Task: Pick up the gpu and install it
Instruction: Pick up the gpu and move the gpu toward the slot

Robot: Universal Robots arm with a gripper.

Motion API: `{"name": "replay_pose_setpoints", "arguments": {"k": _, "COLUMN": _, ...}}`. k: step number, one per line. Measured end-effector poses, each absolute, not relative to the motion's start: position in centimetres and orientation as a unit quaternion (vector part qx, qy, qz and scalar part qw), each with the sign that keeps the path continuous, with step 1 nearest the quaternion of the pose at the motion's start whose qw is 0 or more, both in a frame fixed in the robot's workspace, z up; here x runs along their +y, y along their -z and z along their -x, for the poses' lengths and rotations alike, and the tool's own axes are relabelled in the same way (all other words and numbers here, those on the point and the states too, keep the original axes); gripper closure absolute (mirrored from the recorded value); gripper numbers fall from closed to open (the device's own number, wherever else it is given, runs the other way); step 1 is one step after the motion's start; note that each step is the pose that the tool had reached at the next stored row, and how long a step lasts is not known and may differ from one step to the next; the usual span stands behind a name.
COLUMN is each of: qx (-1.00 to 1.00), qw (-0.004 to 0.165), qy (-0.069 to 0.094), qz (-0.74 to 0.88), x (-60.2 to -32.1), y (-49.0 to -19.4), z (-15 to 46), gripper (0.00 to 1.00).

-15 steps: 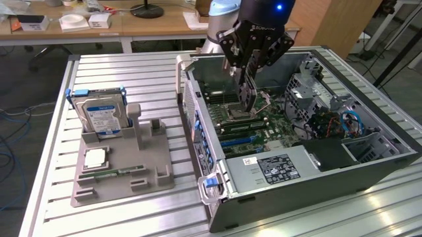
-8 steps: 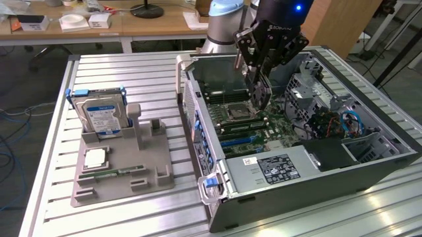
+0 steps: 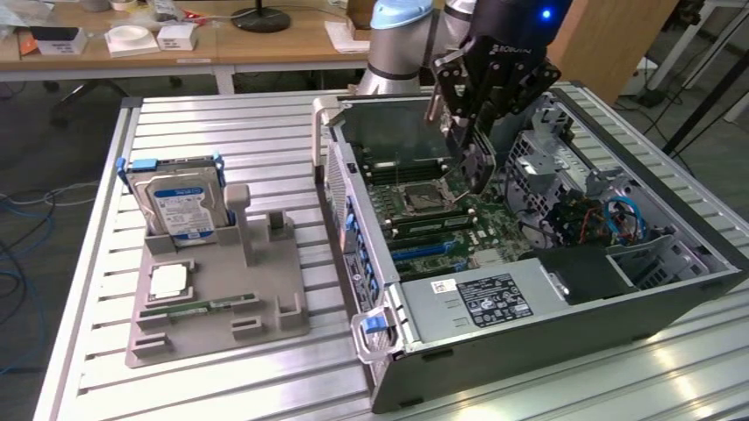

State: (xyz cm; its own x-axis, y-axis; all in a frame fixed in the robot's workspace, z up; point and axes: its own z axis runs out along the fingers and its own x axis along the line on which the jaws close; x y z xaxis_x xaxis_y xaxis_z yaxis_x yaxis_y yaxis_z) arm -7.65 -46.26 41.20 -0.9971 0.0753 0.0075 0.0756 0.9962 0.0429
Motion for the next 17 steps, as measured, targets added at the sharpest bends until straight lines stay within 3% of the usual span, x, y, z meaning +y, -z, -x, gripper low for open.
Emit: {"name": "replay_pose_setpoints", "arguments": {"k": 17, "qx": -0.999, "qw": 0.003, "qy": 0.022, "qz": 0.038, "x": -46.3, "y": -41.2, "z": 5.0, "gripper": 0.74}}
